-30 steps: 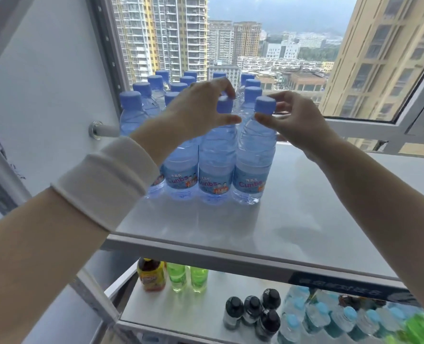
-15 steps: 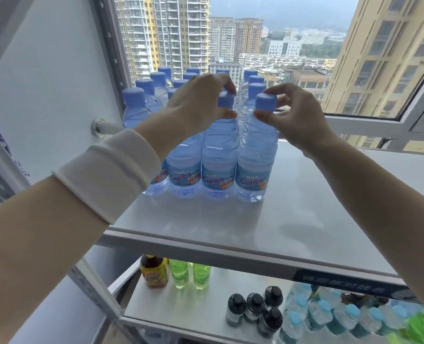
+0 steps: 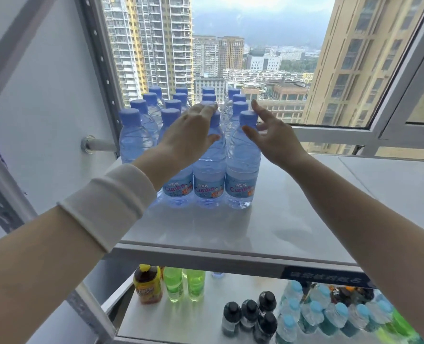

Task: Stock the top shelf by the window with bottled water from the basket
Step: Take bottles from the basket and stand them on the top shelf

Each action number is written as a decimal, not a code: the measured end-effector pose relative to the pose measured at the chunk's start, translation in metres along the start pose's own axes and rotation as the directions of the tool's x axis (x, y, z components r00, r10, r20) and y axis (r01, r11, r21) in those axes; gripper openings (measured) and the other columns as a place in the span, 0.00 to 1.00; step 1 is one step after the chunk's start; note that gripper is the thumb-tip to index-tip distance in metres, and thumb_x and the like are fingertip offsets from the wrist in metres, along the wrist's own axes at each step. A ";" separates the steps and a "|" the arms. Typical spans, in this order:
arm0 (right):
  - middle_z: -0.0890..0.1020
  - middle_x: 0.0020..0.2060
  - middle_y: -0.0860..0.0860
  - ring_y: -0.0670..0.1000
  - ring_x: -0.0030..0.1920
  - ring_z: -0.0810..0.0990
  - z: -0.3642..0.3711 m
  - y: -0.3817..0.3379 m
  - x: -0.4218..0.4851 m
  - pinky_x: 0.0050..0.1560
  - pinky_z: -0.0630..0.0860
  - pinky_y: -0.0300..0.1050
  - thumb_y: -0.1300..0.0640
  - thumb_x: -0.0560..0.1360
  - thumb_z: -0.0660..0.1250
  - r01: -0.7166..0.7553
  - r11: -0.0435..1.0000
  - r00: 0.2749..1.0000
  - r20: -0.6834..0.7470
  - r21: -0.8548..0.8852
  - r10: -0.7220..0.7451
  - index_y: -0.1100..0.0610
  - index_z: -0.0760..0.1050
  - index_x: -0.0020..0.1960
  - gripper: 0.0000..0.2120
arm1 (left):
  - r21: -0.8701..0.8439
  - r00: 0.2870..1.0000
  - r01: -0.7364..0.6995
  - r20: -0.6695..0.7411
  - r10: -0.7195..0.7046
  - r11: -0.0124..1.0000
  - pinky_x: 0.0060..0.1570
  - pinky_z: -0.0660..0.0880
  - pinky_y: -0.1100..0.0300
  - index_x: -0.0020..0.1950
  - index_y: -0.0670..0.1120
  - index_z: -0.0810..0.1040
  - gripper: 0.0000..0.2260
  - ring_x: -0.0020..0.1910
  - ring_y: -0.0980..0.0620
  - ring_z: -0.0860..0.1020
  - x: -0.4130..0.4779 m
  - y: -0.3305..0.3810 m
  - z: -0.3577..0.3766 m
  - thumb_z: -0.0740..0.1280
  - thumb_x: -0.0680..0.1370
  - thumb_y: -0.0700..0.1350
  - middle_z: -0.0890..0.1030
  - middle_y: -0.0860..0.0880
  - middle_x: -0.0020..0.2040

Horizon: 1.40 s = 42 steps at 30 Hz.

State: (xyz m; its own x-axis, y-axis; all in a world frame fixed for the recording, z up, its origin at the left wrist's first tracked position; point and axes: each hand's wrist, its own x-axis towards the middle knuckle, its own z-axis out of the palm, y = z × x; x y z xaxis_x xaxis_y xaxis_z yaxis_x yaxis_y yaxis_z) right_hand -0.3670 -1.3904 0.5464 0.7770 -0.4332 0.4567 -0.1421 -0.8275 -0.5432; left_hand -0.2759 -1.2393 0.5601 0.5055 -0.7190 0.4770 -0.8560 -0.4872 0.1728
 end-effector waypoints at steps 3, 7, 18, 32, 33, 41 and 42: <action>0.69 0.70 0.53 0.52 0.67 0.71 -0.002 -0.002 -0.003 0.64 0.68 0.46 0.47 0.76 0.61 -0.026 0.998 1.000 0.001 -0.058 0.026 0.52 0.50 0.76 0.33 | 0.015 1.000 -0.014 -0.009 0.014 1.000 0.73 0.57 0.53 0.74 0.41 0.57 0.29 0.74 0.44 0.59 -0.004 -0.003 -0.003 0.65 0.77 0.45 0.61 0.42 0.75; 0.65 0.72 0.57 0.56 0.71 0.65 0.004 -0.009 -0.022 0.66 0.64 0.48 0.46 0.77 0.60 -0.087 0.991 0.993 -0.085 -0.107 0.078 0.57 0.47 0.76 0.36 | 0.041 0.994 -0.051 -0.093 0.055 0.998 0.74 0.55 0.51 0.74 0.41 0.57 0.28 0.75 0.44 0.56 -0.014 -0.004 0.002 0.63 0.78 0.47 0.58 0.41 0.76; 0.52 0.75 0.59 0.59 0.76 0.47 0.019 -0.015 -0.137 0.74 0.47 0.55 0.45 0.77 0.56 -0.161 0.921 0.985 -0.123 -0.354 0.124 0.58 0.45 0.76 0.34 | 0.006 0.979 -0.147 -0.144 0.146 0.989 0.74 0.46 0.50 0.73 0.41 0.60 0.27 0.76 0.42 0.51 -0.101 0.022 0.021 0.64 0.77 0.45 0.54 0.40 0.76; 0.55 0.74 0.65 0.65 0.74 0.50 0.098 -0.025 -0.361 0.73 0.48 0.61 0.45 0.78 0.55 -0.094 0.845 0.960 0.177 -0.526 0.216 0.63 0.48 0.75 0.34 | 0.009 0.973 -0.038 0.229 0.035 0.999 0.74 0.44 0.50 0.75 0.43 0.56 0.27 0.76 0.42 0.50 -0.323 0.025 0.061 0.59 0.79 0.49 0.55 0.42 0.76; 0.54 0.74 0.64 0.65 0.75 0.49 0.111 -0.030 -0.371 0.74 0.48 0.61 0.46 0.78 0.56 -0.094 0.844 0.949 0.210 -0.527 0.237 0.63 0.48 0.75 0.34 | 0.006 0.968 -0.019 0.250 0.017 1.000 0.74 0.44 0.50 0.75 0.43 0.56 0.27 0.76 0.42 0.49 -0.337 0.017 0.063 0.59 0.79 0.49 0.55 0.42 0.77; 0.67 0.67 0.67 0.68 0.69 0.63 0.230 -0.085 -0.450 0.68 0.62 0.66 0.47 0.75 0.58 -0.059 0.861 0.901 0.344 -0.505 0.264 0.67 0.61 0.70 0.31 | -0.006 0.913 0.101 0.398 -0.090 0.995 0.74 0.48 0.45 0.72 0.41 0.63 0.25 0.75 0.40 0.56 -0.451 -0.078 0.077 0.61 0.77 0.49 0.60 0.40 0.75; 0.68 0.66 0.68 0.69 0.68 0.65 0.247 -0.091 -0.459 0.67 0.63 0.67 0.48 0.74 0.59 -0.058 0.866 0.895 0.358 -0.497 0.266 0.68 0.63 0.69 0.31 | -0.003 0.897 0.140 0.424 -0.126 0.990 0.74 0.48 0.46 0.72 0.41 0.62 0.25 0.75 0.40 0.55 -0.467 -0.091 0.079 0.61 0.77 0.49 0.60 0.40 0.75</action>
State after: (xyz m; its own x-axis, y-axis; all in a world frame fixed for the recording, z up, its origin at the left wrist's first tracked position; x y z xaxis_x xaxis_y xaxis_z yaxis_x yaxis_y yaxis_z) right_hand -0.5593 -1.0283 0.2124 0.8774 -0.4796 0.0123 -0.4729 -0.8689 -0.1461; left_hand -0.4258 -0.8984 0.2533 0.6067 -0.7939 0.0407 -0.7771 -0.5815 0.2405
